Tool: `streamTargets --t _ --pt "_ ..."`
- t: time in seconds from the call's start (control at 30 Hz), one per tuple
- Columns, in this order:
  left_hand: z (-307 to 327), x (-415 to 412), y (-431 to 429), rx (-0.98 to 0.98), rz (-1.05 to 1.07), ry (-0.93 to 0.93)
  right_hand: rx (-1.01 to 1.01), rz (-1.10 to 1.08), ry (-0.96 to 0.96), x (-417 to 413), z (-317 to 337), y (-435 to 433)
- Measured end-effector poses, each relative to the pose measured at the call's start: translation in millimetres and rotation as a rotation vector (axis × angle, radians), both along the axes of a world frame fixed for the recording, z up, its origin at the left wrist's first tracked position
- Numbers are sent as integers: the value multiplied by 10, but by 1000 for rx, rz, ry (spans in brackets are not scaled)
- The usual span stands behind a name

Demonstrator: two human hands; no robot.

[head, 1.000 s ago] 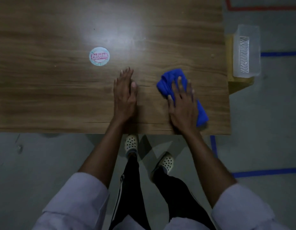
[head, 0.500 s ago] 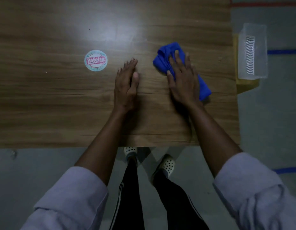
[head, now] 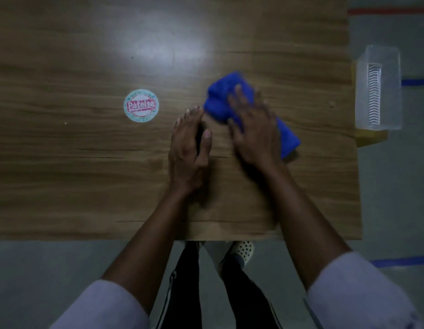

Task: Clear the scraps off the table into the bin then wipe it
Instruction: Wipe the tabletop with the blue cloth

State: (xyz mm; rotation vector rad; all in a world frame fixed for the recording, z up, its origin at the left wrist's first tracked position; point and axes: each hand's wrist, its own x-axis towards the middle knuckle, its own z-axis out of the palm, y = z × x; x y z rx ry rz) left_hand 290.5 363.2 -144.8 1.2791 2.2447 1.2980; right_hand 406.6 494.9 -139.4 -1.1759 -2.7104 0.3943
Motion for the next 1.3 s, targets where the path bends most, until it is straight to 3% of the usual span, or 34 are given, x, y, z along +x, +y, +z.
streamTargets --t 0.1,0.17,0.23,0.3,0.4,0.47,0.53,0.67,0.73,0.87,0.93,1.0,1.17,1.23,1.3 --pt "-19 -21 116 -77 20 50 14 -414 1 -154 31 322" --pt "-1 -82 232 -82 20 -14 34 -528 5 -332 32 48" --pt "23 -211 379 -82 34 -72 38 -412 44 -479 29 -417" --pt "64 -383 516 -93 34 -129 4 -143 49 -508 1 -704" --pt "145 -601 676 -111 -17 -167 -13 100 71 -380 -7 -215" --pt "178 -704 771 -137 -63 -99 -15 3 49 -334 -13 321" --pt "190 -777 890 -181 -86 -30 -15 -226 17 -380 14 724" --pt "118 -936 1121 -240 -88 120 22 -474 -38 -772 39 827" --pt "67 -1008 1198 -250 -91 182 12 -383 -30 -885 51 664" --pt "13 -1008 1186 -291 -113 333 -19 98 36 -580 6 307" --pt "15 -989 1160 -290 -134 425 -89 177 68 -272 -23 269" --pt "39 -983 1168 -309 -115 406 -116 122 93 -59 -14 378" --pt "41 -974 1190 -335 -99 356 -116 -305 69 -421 101 831" --pt "30 -986 1211 -310 -88 327 -147 -320 2 -746 170 843" --pt "21 -996 1223 -292 -78 286 -206 -170 -9 -954 207 732"
